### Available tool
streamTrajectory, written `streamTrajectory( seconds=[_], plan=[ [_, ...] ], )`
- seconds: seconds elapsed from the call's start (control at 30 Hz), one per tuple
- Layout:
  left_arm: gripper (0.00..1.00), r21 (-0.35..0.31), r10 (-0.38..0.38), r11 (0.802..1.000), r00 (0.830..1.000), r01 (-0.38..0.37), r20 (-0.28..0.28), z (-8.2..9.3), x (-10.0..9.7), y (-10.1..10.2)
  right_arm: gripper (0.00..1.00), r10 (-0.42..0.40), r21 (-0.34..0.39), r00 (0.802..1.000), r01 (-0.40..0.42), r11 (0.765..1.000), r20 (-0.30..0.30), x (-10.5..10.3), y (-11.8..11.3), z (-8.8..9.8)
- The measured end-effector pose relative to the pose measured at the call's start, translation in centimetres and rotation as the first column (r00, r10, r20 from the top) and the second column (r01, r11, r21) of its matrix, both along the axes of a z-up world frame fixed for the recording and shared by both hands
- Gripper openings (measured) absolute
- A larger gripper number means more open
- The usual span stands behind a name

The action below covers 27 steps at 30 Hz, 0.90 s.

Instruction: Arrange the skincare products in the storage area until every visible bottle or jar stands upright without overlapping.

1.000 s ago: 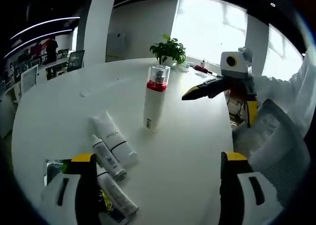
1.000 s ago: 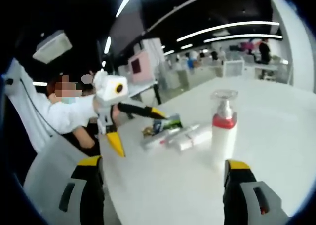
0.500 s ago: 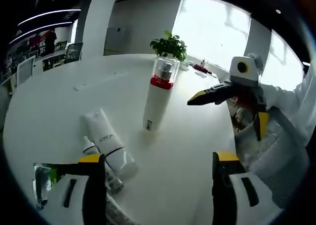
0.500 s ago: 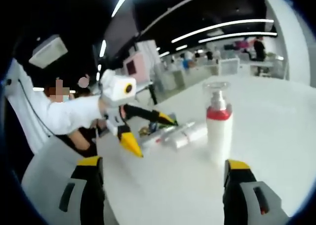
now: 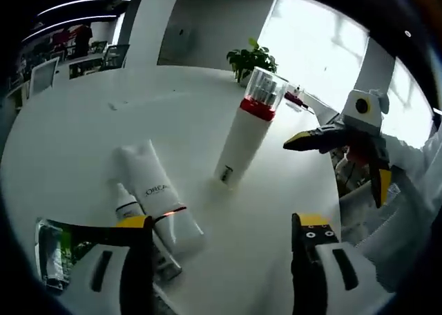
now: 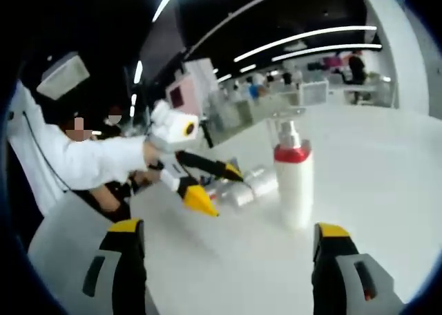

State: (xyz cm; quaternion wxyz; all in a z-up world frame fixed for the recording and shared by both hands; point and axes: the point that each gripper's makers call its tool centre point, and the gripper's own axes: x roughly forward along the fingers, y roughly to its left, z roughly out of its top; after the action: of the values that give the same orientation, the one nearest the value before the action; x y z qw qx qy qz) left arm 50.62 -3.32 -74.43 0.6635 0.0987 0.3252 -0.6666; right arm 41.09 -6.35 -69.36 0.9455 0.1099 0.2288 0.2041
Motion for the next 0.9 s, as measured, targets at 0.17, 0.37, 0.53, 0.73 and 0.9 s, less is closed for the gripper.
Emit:
streamTrajectory(
  seconds=[0.17,0.37,0.53,0.73,0.9],
  plan=[
    [0.74,-0.002,0.031,1.000,1.000,-0.031,0.001,-0.1,0.9,-0.6,1.00,0.012,-0.010,1.000,-0.012,1.000,-0.007,-0.1,0.2,-0.3],
    [0.71,0.013,0.090,0.996,0.992,-0.091,0.084,-0.3,3.1,-1.4,1.00,0.037,-0.031,0.999,-0.036,0.999,0.006,-0.2,0.8,0.1],
    [0.70,0.072,0.100,0.992,0.989,-0.108,0.109,-0.7,4.0,-1.8,1.00,0.037,-0.039,0.999,-0.036,0.999,0.012,-0.1,0.7,0.2],
    [0.64,0.149,0.033,0.988,0.993,-0.050,0.115,-1.5,3.5,-2.4,1.00,0.032,-0.038,0.999,-0.031,0.999,0.014,-0.1,0.5,0.3],
    [0.65,0.203,0.022,0.978,0.989,-0.052,0.149,-2.1,4.1,-3.0,1.00,0.022,-0.035,1.000,-0.022,0.999,0.022,0.0,0.3,0.5]
  ],
)
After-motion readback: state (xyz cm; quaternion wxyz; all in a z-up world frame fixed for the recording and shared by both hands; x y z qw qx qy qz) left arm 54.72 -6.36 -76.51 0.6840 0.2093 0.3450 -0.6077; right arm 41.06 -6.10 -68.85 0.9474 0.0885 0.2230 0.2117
